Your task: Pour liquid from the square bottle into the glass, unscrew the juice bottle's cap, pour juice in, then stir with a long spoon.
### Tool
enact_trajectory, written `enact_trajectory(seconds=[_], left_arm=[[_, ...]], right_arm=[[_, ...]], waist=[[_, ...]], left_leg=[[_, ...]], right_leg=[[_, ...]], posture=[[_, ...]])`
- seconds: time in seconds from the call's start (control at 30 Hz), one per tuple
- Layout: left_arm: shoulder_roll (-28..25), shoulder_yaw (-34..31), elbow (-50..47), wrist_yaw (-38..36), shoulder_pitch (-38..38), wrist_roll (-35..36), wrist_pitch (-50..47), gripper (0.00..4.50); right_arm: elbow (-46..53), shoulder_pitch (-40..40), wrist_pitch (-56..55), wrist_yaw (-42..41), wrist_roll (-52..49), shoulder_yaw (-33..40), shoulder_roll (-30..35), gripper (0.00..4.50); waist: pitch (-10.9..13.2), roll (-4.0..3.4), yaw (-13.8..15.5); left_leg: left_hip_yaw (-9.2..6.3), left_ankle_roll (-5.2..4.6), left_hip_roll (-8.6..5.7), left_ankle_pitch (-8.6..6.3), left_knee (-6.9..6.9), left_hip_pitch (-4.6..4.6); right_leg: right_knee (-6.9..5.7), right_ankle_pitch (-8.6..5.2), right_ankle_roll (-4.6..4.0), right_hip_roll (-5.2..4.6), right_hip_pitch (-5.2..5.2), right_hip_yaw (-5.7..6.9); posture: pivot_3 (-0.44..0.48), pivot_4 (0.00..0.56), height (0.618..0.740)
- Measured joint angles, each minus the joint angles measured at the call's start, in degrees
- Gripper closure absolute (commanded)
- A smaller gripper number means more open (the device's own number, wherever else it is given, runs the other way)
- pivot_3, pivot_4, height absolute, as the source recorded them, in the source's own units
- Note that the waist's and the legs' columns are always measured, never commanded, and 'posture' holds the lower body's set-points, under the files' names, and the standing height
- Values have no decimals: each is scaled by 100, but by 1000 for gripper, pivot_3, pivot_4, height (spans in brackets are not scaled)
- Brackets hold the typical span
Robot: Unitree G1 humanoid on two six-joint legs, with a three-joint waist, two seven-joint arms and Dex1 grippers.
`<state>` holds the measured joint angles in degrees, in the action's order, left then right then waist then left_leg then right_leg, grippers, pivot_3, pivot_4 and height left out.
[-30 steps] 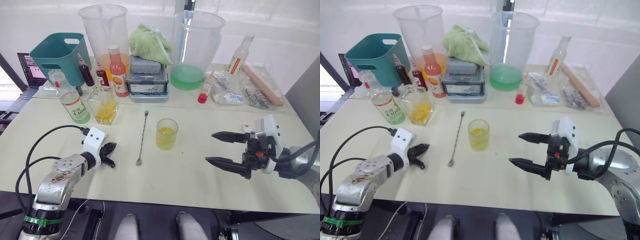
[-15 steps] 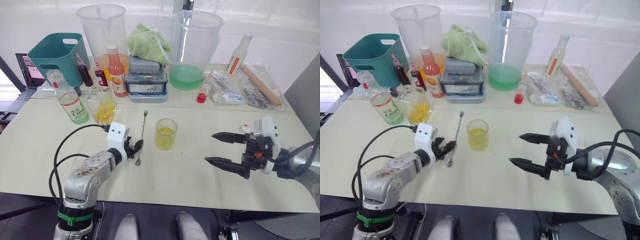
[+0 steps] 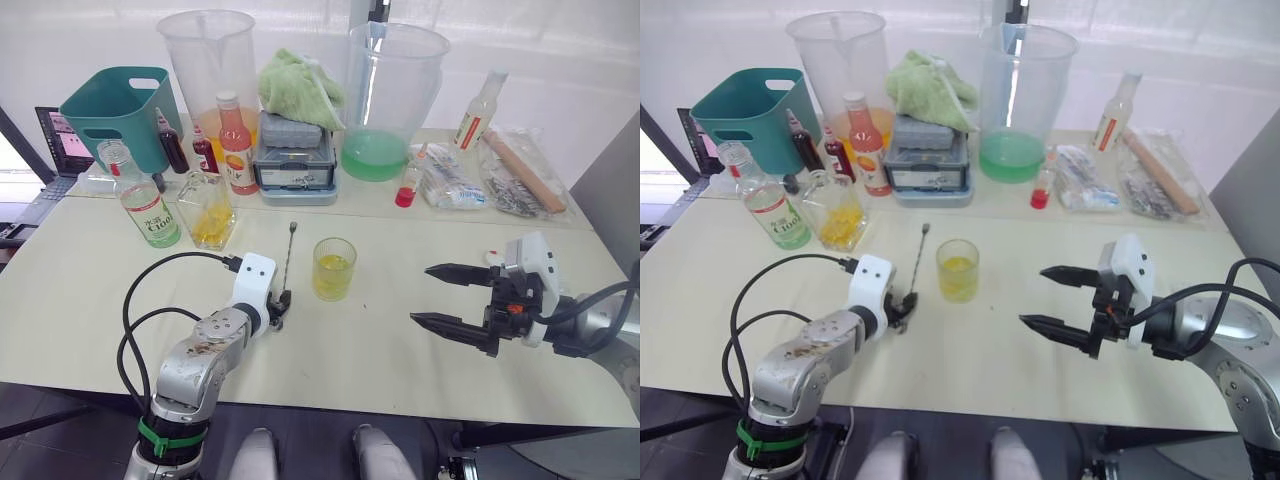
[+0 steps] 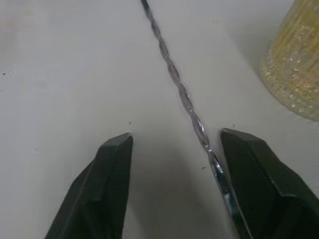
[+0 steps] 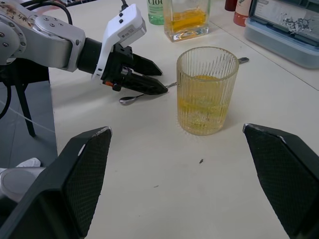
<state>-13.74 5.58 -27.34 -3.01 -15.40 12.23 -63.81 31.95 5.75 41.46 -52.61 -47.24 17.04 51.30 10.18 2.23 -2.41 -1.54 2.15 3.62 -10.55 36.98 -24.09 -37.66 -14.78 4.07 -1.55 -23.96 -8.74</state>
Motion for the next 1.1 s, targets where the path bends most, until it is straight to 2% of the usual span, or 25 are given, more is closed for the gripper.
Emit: enact_trajectory(seconds=[0.17,0.57,0.77,0.9,1.1], left_arm=[[10,-117,19,3,0,-84,-25,4462],[-807,-307,84,-925,280,-4,666,4485],[-1621,-706,53,-1760,768,177,1340,4485],[-2330,-758,140,-2607,978,177,2322,4485],[-2878,-790,632,-3727,1284,170,3647,4485]], right_arm=[[-67,1,-81,7,157,-68,0,0],[-339,116,-396,8,451,-326,-80,0],[-463,160,-493,-44,607,-484,-167,0],[-550,197,-639,-77,720,-538,-265,0],[-558,198,-704,-97,824,-555,-333,0]], waist=[[-5,0,1],[-5,1,-27],[-4,2,-22],[-3,4,-3],[-3,4,-13]], left_leg=[[0,0,-1,0,0,3],[1,0,3,0,-2,0],[3,0,3,0,-2,-5],[4,1,3,0,-2,-8],[7,0,8,0,-6,-8]], right_leg=[[0,0,0,0,2,0],[-1,-1,-1,2,-8,0],[0,-1,-2,1,-14,0],[5,-2,-4,-2,-15,1],[4,-3,-7,0,-20,1]], posture=[[0,150,719],[0,150,719],[0,150,719],[0,150,719],[0,150,719]])
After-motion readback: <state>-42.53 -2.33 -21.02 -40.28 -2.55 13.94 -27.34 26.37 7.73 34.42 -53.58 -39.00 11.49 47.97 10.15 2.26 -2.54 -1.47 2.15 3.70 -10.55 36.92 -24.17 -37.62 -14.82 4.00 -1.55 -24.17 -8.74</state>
